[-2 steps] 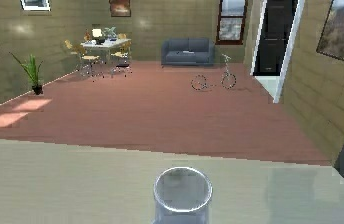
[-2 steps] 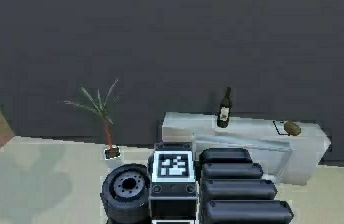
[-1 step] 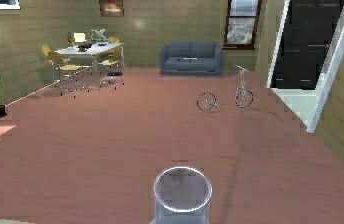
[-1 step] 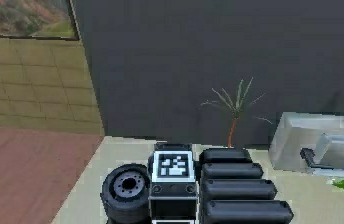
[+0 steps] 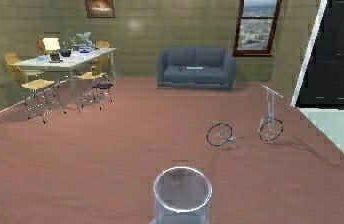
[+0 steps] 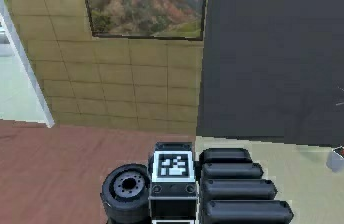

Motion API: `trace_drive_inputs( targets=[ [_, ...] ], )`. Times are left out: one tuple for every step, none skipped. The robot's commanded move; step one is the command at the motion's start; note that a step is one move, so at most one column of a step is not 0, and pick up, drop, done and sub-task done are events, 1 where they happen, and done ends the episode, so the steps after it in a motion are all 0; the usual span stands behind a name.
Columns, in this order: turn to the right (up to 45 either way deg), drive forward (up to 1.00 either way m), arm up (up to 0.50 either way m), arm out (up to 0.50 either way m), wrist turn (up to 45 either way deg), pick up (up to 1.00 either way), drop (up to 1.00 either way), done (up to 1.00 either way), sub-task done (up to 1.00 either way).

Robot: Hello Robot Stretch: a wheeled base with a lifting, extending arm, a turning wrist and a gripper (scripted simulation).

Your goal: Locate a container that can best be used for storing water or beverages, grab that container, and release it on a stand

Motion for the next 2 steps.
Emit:
trace_drive_inputs(
  targets=[
    [-3.0,0.00,0.00,0.00,0.0,0.00,0.00,0.00,0.00],
    [0.0,1.00,0.00,0.00,0.0,0.00,0.00,0.00,0.00]
  ],
)
